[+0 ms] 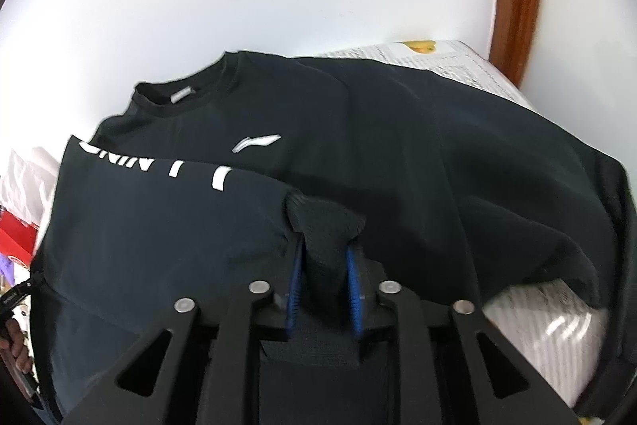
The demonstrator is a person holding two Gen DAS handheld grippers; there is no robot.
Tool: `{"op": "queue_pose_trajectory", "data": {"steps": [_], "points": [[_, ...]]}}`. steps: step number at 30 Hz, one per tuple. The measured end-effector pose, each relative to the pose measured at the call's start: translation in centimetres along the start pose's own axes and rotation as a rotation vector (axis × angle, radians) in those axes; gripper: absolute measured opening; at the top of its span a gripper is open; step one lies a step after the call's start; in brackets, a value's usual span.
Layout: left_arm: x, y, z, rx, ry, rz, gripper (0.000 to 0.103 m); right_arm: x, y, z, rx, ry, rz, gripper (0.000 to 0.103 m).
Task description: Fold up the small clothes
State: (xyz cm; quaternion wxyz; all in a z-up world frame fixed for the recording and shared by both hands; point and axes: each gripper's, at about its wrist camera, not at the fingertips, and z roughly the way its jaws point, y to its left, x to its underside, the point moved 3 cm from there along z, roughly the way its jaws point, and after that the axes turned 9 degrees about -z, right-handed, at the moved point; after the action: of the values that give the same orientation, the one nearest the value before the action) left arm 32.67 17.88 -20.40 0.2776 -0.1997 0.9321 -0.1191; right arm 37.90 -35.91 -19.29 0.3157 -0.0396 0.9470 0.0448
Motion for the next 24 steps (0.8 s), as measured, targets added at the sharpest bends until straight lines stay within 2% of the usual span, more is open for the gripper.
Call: {"op": "queue_pose_trajectory", "data": {"steps": [2, 5, 6, 13, 19, 24], "points": [[0.9, 0.0, -0.8, -0.016, -0.002, 0.017, 0.047, 0.8, 0.0, -1.3, 0.007, -0.004, -0.019, 0.028], [2.5, 0.3, -1.8, -0.037, 0.009, 0.034, 0.049, 3.0, -0.1, -3.7, 0.010, -0.007, -0.038, 0.045], [3.2, 0.4, -2.0, -0.043, 0.019, 0.039, 0.049, 3.8, -0.1, -4.4, 0.020, -0.009, -0.047, 0.048], [9.3, 1.3, -5.3, -0.072, 0.044, 0.083, 0.051, 11.2, -1.5, -9.7, 0.095, -0.015, -0.101, 0.055], [14.3, 1.1, -7.6, -0.078, 0.048, 0.163, 0.051, 17.4, -1.6, -11.7, 0.065, 0.021, -0.124, 0.056], [16.8, 1.0, -9.4, -0.101, 0.007, 0.213, 0.050, 21.5, 0.0, -12.4, 0.022, 0.036, -0.151, 0.055]]}}
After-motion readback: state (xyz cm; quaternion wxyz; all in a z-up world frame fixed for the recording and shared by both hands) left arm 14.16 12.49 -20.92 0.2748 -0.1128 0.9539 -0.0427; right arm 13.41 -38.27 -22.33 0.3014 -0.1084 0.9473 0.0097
